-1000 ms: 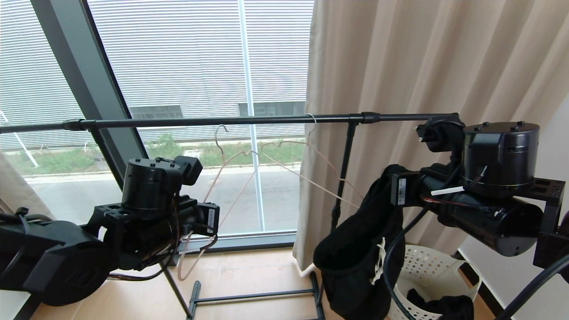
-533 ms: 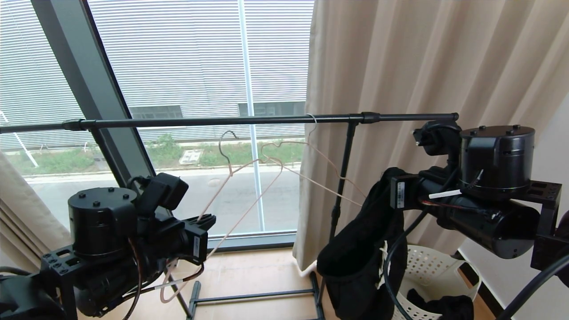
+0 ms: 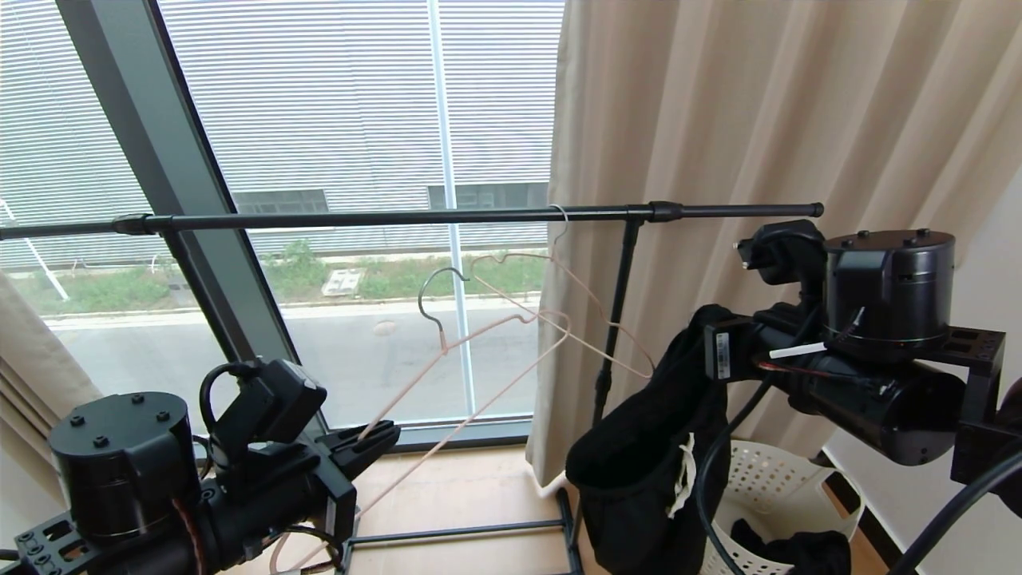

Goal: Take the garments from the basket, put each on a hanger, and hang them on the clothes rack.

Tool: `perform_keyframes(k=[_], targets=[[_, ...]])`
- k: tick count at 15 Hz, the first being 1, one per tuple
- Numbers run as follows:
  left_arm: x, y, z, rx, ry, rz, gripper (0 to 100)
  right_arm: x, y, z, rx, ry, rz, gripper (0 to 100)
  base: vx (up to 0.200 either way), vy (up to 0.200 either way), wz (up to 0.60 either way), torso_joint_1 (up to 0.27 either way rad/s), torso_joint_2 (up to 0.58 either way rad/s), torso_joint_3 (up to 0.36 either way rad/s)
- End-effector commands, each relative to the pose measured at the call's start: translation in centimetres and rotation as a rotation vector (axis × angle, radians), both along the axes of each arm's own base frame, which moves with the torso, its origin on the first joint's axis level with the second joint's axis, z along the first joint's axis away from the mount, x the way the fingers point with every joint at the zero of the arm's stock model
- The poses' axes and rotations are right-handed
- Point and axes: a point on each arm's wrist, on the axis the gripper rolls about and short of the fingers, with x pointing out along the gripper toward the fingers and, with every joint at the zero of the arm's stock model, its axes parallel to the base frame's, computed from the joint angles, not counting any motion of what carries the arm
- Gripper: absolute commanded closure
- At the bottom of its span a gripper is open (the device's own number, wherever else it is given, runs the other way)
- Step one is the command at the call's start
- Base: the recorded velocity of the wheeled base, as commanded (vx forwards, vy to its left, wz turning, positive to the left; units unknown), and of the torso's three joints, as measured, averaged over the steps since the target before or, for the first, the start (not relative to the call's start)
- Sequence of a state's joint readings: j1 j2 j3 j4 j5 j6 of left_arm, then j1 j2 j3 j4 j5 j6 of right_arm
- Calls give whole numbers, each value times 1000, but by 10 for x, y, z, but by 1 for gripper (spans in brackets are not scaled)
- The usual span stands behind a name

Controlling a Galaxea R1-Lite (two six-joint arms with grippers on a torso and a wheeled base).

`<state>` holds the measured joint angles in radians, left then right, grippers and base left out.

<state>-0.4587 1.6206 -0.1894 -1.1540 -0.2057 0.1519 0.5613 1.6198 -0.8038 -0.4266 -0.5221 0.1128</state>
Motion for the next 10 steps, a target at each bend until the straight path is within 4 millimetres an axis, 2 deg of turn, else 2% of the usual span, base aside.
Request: perform_keyframes(k=[1, 4, 7, 10], targets=[[-5, 2, -5, 5, 16, -13, 100, 4, -1, -3, -9, 8, -15, 100, 0, 0, 0, 0, 0, 0], [-11, 5, -10, 33, 0, -42, 100, 7, -4, -6, -52, 11, -44, 100, 0, 0, 0, 0, 0, 0], [-26, 8, -17, 50, -12, -178, 100, 13, -2, -13, -79, 22, -85, 100, 0, 0, 0, 0, 0, 0], [-33, -1, -20, 52, -2, -241, 100, 18, 1, -19, -100, 30, -114, 100, 0, 0, 0, 0, 0, 0]])
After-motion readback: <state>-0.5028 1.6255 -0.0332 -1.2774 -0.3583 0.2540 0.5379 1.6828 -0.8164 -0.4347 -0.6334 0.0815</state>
